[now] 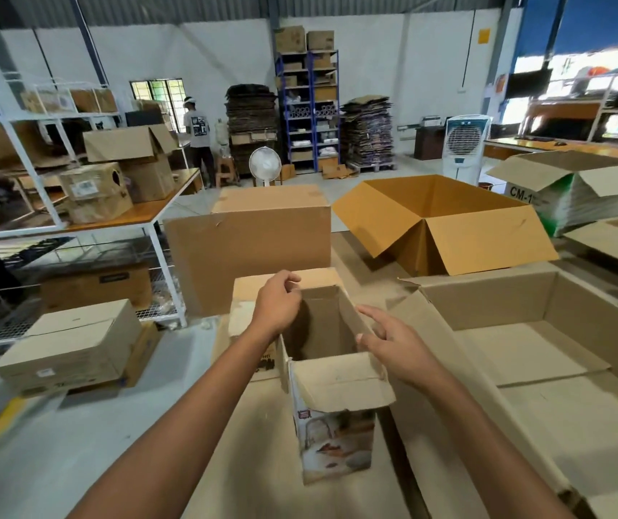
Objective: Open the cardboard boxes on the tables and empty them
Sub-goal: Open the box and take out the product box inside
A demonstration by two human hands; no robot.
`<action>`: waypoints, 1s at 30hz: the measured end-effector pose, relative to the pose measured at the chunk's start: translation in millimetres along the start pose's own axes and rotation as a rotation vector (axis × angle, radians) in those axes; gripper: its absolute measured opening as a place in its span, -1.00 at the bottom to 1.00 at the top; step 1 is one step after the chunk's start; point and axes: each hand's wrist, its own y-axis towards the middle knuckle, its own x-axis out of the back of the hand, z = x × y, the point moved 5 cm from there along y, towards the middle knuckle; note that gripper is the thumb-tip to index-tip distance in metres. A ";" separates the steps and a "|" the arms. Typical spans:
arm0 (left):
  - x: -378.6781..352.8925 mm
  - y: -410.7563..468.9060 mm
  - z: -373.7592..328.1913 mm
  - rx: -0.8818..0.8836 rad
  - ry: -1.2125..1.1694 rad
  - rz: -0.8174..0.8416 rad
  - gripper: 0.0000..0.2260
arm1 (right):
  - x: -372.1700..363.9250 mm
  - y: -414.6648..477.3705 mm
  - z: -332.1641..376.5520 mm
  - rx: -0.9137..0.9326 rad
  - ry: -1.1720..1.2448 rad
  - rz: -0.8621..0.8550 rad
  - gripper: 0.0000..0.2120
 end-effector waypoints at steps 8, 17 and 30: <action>8.2 -11.1 -8.4 0.061 0.249 0.039 -0.78 | 7.4 -3.7 -3.5 -0.062 0.005 -0.253 -0.67; 28.7 -44.6 -2.2 0.194 0.009 0.089 -0.65 | 11.2 -15.1 9.4 -0.122 -0.193 -0.316 -0.77; 65.8 -140.0 -8.7 0.241 0.190 0.330 -0.82 | 3.6 -81.5 39.7 -0.216 -0.209 -0.558 -0.74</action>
